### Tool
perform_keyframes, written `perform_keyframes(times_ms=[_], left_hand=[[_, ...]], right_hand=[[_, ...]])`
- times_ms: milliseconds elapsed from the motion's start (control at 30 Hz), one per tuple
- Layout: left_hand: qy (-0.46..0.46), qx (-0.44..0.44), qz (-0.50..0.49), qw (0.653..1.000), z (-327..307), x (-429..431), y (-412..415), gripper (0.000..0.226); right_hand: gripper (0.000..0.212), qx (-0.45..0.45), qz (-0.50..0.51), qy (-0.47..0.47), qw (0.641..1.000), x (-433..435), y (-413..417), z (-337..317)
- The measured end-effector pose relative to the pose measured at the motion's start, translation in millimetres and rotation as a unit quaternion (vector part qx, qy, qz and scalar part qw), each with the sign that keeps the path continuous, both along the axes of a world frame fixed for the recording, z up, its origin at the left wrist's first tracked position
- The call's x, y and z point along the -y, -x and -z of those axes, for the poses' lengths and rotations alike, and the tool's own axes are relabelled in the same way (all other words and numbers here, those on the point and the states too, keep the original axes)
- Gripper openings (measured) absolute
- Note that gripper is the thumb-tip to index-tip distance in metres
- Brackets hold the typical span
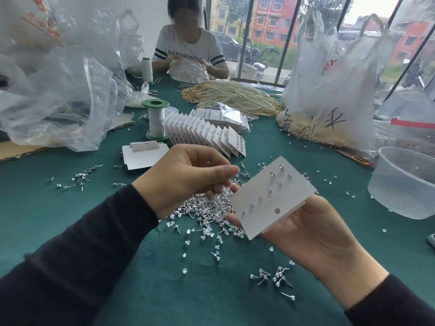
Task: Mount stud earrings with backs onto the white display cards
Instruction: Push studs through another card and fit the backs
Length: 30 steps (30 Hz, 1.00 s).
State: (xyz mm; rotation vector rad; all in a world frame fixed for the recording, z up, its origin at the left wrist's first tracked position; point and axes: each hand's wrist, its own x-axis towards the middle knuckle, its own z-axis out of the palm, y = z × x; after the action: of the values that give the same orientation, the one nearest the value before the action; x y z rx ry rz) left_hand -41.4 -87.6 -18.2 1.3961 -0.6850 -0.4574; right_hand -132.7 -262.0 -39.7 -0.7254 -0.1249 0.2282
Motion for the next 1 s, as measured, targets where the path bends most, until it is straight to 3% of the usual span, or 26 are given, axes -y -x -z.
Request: perform_keyframes(times_ms=[167, 400, 500, 633, 733, 800, 900, 1000], left_hand=[[-0.009, 0.002, 0.026, 1.0, 0.2, 2.8, 5.4, 0.022], [-0.028, 0.04, 0.019, 0.999, 1.4, 8.0, 13.9, 0.014], [-0.04, 0.055, 0.015, 0.998, 0.0, 7.4, 15.5, 0.015], [-0.052, 0.051, 0.008, 0.997, 0.8, 9.1, 16.5, 0.016], [-0.058, 0.034, -0.005, 0.998, 2.8, 10.7, 16.7, 0.02], [-0.058, 0.02, -0.004, 0.998, 4.3, 11.2, 16.9, 0.022], [-0.063, -0.006, 0.017, 0.998, 5.6, 12.2, 18.5, 0.02], [-0.067, -0.089, 0.049, 0.993, 6.1, 14.2, 18.5, 0.031]], right_hand=[[0.1, -0.002, 0.02, 0.04, 0.999, -1.9, -3.1, -2.2], [0.095, -0.001, 0.029, 0.073, 0.997, -3.4, -0.6, -2.6], [0.079, -0.008, 0.035, 0.076, 0.996, -3.6, -0.4, -1.0], [0.033, -0.006, 0.064, 0.115, 0.991, -6.3, 1.8, 0.5], [0.011, 0.029, 0.113, 0.167, 0.979, -10.0, 2.8, 0.6], [0.004, 0.081, 0.177, 0.282, 0.939, -10.7, 2.5, 1.6], [0.007, 0.199, 0.272, 0.472, 0.814, -10.3, 2.1, 3.2], [0.007, 0.281, 0.309, 0.59, 0.691, -7.8, 2.3, 5.8]])
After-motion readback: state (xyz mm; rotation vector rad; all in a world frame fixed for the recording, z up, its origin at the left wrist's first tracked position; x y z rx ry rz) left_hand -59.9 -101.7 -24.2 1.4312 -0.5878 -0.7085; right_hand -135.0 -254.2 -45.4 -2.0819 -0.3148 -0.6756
